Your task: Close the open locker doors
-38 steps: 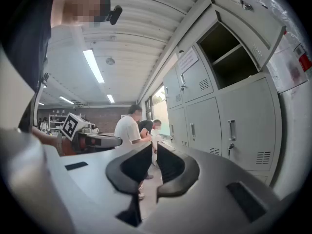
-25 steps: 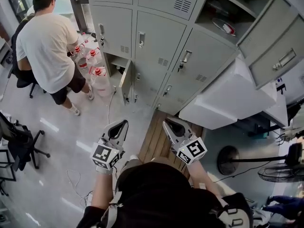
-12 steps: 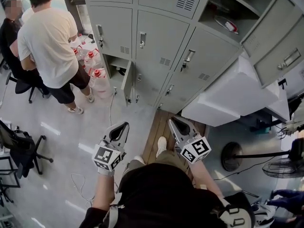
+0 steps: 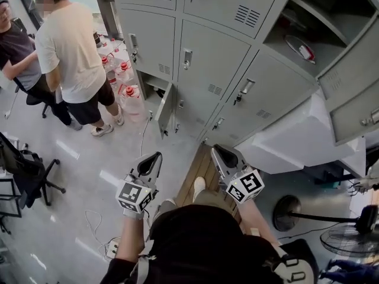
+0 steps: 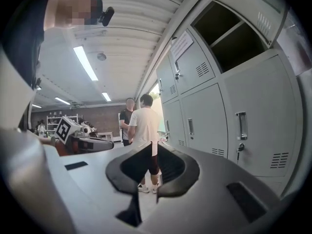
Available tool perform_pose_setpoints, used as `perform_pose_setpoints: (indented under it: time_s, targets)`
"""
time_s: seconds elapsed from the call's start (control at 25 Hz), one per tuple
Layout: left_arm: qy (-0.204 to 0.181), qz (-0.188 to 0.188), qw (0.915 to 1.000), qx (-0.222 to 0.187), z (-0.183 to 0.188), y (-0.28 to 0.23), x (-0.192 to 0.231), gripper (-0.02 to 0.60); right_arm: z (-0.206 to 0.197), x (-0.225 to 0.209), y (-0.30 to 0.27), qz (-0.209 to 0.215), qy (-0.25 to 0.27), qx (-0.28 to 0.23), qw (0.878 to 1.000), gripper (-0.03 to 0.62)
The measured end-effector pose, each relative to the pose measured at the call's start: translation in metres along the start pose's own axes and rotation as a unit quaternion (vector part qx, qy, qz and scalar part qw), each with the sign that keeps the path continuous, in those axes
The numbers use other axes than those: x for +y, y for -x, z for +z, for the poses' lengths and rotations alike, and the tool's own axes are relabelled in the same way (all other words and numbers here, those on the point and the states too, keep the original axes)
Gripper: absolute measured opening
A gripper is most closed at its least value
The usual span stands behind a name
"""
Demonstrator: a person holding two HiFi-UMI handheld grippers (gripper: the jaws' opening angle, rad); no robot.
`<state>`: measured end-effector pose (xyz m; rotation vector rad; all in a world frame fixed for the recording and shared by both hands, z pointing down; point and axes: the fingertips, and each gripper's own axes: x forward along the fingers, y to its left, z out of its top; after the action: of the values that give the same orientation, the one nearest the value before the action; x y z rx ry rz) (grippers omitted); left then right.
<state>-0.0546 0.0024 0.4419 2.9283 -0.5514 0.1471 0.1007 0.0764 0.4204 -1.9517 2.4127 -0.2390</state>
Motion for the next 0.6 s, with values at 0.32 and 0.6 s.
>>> perform_pose_setpoints:
  time_s: [0.32, 0.6]
  targets:
    - [0.005, 0.061, 0.9981, -0.008, 0.010, -0.051, 0.003, 0.008, 0.017, -0.056, -0.026, 0.061, 0.017, 0.003, 0.998, 0.043]
    - [0.003, 0.099, 0.9949, -0.018, 0.019, -0.086, -0.007, 0.008, 0.025, -0.094, -0.033, 0.100, 0.021, -0.001, 0.995, 0.043]
